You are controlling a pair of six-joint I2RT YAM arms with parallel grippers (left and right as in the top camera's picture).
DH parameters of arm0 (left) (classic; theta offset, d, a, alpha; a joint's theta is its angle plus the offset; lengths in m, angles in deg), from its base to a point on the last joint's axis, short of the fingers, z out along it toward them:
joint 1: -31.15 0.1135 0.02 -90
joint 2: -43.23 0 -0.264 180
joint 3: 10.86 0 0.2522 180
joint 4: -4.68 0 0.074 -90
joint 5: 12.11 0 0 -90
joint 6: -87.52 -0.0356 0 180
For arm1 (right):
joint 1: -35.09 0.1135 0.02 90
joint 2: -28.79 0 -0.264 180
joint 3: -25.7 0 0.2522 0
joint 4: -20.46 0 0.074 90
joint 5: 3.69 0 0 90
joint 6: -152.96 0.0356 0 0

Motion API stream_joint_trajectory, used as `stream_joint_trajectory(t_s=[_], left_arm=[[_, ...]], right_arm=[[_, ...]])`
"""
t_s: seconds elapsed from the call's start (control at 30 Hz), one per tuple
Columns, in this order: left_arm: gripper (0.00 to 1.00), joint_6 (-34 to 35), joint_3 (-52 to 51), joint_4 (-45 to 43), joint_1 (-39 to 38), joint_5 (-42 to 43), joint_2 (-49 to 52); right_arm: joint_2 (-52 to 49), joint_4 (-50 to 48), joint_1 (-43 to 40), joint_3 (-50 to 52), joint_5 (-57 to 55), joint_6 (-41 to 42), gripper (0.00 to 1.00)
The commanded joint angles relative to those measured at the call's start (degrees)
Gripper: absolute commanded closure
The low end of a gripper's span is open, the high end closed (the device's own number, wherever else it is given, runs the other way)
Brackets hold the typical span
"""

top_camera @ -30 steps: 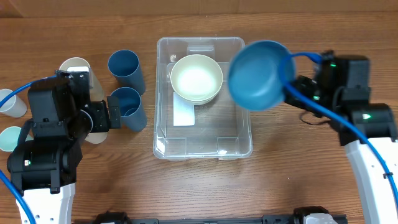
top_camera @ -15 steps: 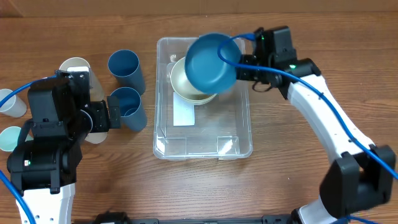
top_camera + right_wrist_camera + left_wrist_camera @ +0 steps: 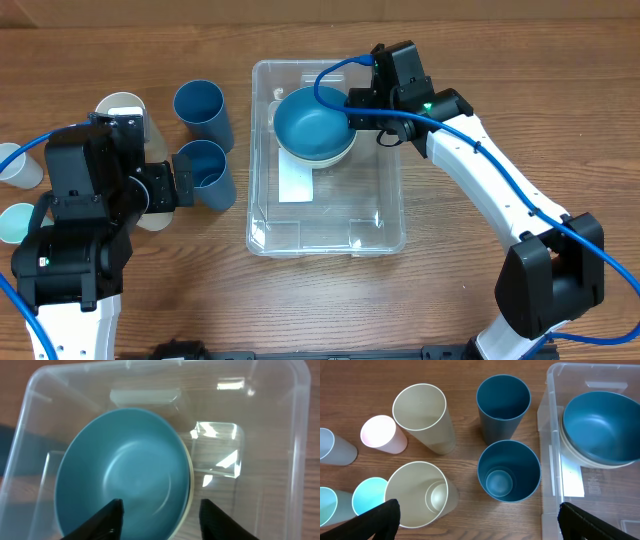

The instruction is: Pack container

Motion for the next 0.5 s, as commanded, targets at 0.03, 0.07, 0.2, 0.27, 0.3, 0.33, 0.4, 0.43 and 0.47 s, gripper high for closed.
stream_joint_trajectory(t_s=[0.03,0.07,0.2,0.27,0.3,0.33,0.4,0.43,0.47], left_arm=[[0.0,-1.3,1.2,-0.2,-0.3,-0.3,0.2],[0.0,-1.3,1.2,-0.2,-0.3,-0.3,0.2],[0.0,-1.3,1.2,-0.2,-0.3,-0.3,0.2],[0.0,-1.3,1.2,-0.2,-0.3,-0.3,0.2],[0.0,-1.3,1.2,-0.2,-0.3,-0.3,0.2],[0.0,-1.3,1.2,-0.2,-0.3,-0.3,0.2],[0.0,-1.3,1.2,-0.2,-0.3,-0.3,0.2],[0.0,-1.3,1.2,-0.2,-0.3,-0.3,0.2],[0.0,-1.3,1.2,-0.2,-0.3,-0.3,0.2]], right_arm=[[2.8,-0.6,0.0,-1.8,3.1,-0.5,0.29],[4.0,-0.6,-0.1,-1.8,3.1,-0.5,0.29],[14.0,1.5,-1.7,-1.8,1.7,0.8,0.23],[20.3,6.2,-4.8,-1.8,-3.9,4.2,0.22],[22.4,8.2,-6.6,-1.8,-5.9,5.4,0.22],[24.3,10.3,-8.6,-1.8,-7.5,7.3,0.22],[27.4,14.6,-13.2,-1.8,-10.1,10.1,0.22],[28.3,16.9,-15.9,-1.8,-11.8,11.2,0.21],[28.7,18.5,-18.3,-1.8,-12.8,11.4,0.19]])
